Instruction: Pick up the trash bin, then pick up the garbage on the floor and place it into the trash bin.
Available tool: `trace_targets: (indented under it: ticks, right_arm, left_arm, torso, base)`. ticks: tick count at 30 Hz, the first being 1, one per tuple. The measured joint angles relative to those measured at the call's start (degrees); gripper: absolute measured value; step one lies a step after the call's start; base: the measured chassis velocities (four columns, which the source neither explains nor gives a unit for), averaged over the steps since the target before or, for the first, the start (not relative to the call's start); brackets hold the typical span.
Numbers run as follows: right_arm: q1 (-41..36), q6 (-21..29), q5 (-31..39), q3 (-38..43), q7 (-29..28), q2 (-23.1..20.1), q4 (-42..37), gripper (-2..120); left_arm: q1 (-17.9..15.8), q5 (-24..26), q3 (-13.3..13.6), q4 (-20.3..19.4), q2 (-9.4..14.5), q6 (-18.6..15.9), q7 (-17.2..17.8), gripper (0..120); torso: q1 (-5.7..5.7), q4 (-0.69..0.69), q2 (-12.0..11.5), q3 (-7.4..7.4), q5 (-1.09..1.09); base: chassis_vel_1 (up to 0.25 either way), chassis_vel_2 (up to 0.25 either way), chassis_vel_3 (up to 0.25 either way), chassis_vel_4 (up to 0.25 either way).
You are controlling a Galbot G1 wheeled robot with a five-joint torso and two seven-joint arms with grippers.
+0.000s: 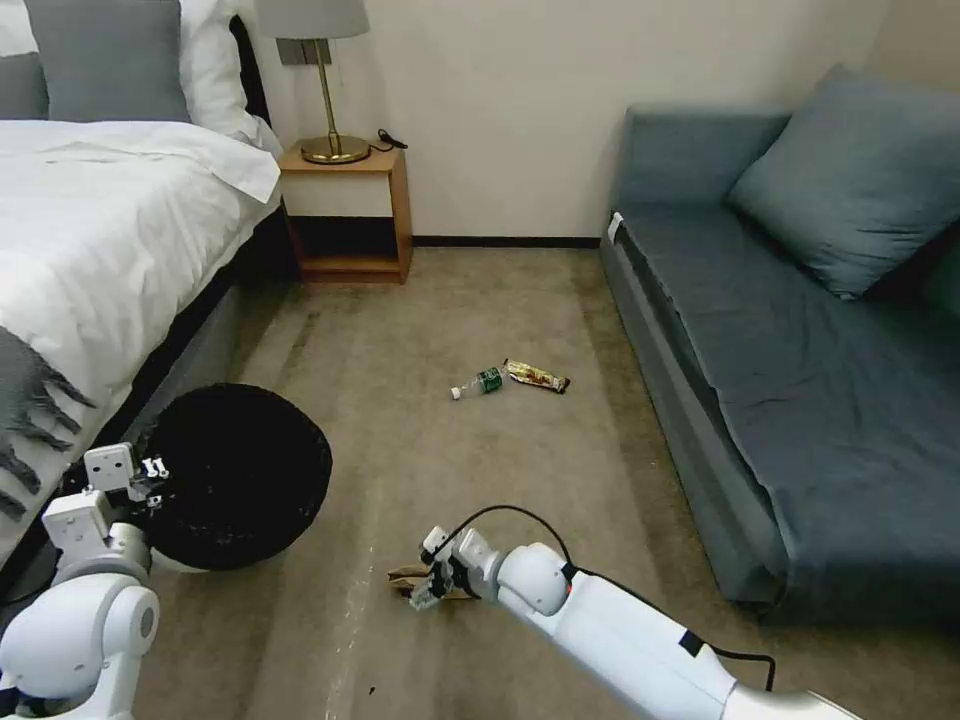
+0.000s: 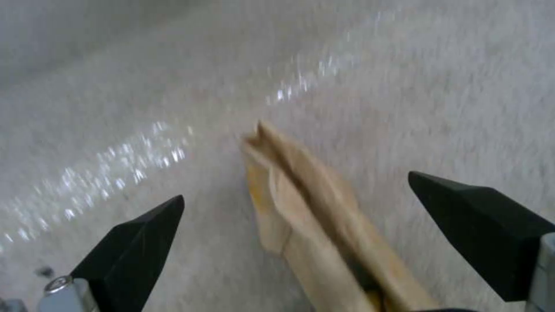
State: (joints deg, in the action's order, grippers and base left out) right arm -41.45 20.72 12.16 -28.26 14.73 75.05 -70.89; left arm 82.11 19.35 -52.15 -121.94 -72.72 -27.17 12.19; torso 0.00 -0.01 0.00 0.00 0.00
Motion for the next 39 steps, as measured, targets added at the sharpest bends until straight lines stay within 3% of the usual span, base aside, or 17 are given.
trace_targets:
  ticks: [14,19,26,28,39]
  right_arm:
    - [0.59,-3.59,-6.31,2.0,-0.11,3.88,12.77,98]
    - [0.3,-5.59,-7.4,3.6,1.36,3.85,14.35,76]
    - [-0.32,-6.26,-7.35,4.23,1.93,3.26,13.58,56]
    - [-0.81,-6.71,-7.32,4.39,2.13,3.01,13.24,44]
    - [-1.74,-7.36,-7.01,6.97,2.69,2.92,12.64,7]
  left_arm:
    - [3.05,-0.61,-0.42,-3.94,-2.08,0.6,-0.79,4]
    - [3.88,-1.18,-0.23,-4.58,-3.32,1.31,-1.22,4]
    - [4.47,-2.2,-0.18,-4.29,-4.34,2.42,-1.95,4]
    - [4.78,-2.59,-0.15,-4.02,-4.79,2.91,-2.29,4]
    - [5.24,-2.67,-0.82,-2.79,-4.67,3.97,-3.09,4]
  torso:
    - [0.0,0.01,0.0,0.0,0.01]
    - [0.0,0.0,0.0,-0.01,0.01]
    - [0.0,0.0,0.0,-0.01,0.01]
    - [0.0,0.0,0.0,-0.01,0.0]
    - [0.0,0.01,0.0,0.0,0.01]
  base:
    - [0.0,0.0,0.0,0.0]
    - [0.0,0.0,0.0,0.0]
    - [0.0,0.0,0.0,0.0]
    - [0.0,0.0,0.0,0.0]
    - [0.0,0.0,0.0,0.0]
